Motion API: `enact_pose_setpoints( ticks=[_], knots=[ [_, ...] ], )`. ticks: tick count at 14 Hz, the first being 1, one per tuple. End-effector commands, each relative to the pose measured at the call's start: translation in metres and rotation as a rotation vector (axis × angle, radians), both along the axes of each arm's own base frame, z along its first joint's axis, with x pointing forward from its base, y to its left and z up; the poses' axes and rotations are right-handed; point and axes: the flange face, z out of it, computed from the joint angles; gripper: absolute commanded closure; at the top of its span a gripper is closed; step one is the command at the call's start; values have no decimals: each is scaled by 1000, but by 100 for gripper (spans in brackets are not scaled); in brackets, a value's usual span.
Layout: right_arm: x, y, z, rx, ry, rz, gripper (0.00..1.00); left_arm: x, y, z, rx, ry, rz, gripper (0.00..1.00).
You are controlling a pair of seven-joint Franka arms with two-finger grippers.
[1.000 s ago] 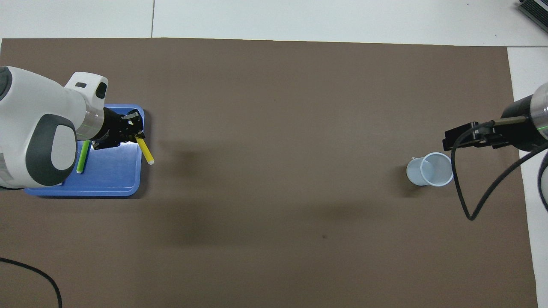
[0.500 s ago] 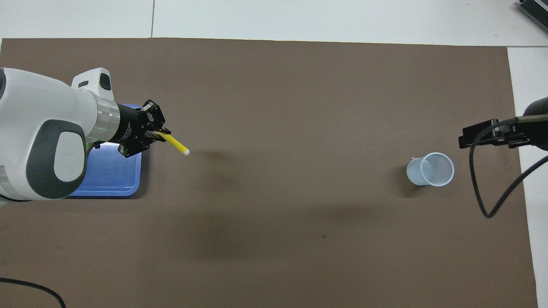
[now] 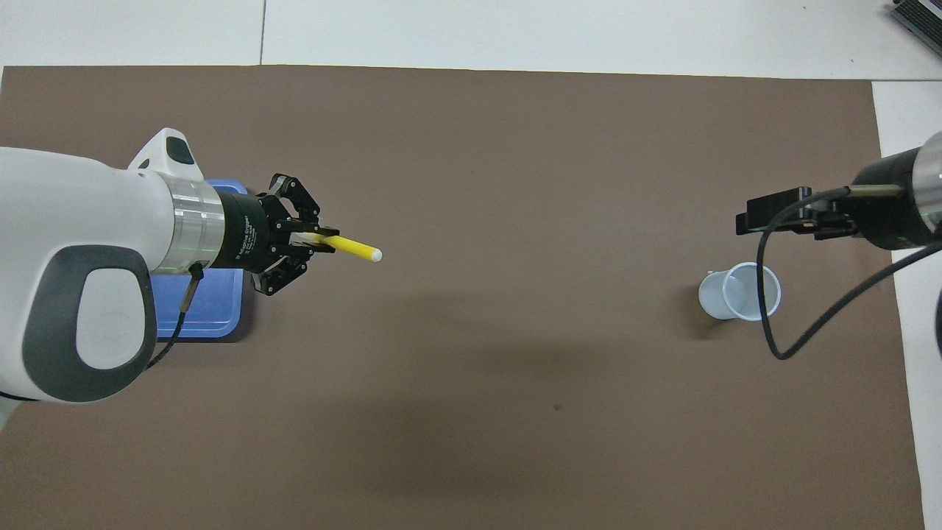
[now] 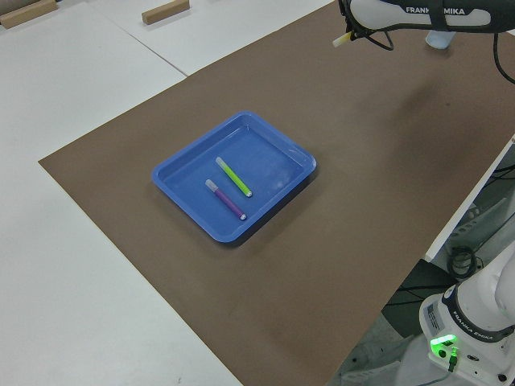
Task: Transfer and insert pens with both arms
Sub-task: 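Lift the yellow pen with the left gripper while the right gripper approaches, then close the right gripper on the yellow pen's free end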
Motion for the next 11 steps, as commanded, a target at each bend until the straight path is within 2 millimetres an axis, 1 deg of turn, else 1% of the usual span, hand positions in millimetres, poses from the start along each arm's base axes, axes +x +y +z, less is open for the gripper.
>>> enact_pose_setpoints(
  ticks=[1, 2, 3, 4, 7, 9, 10, 11],
  knots=[
    [-1, 31, 3, 133, -36, -108, 0, -26, 6, -10, -106, 1, 118, 100],
    [0, 41, 2, 171, -35, -188, 0, -37, -6, -12, -128, -5, 123, 100],
    [0, 53, 0, 203, -35, -249, 0, -45, -10, -13, -152, -12, 138, 100],
    [1, 67, 0, 223, -56, -267, 0, -53, -14, -14, -162, -14, 145, 100],
    [1, 97, -11, 270, -77, -290, 0, -73, -25, -12, -202, -16, 163, 100],
    [-2, 117, -21, 327, -55, -354, 0, -93, -35, -17, -225, -33, 217, 100],
    [-3, 128, -21, 344, -58, -379, 0, -105, -45, -19, -225, -52, 225, 100],
    [-2, 133, -24, 367, -37, -418, 0, -112, -52, -22, -227, -58, 239, 100]
  ],
)
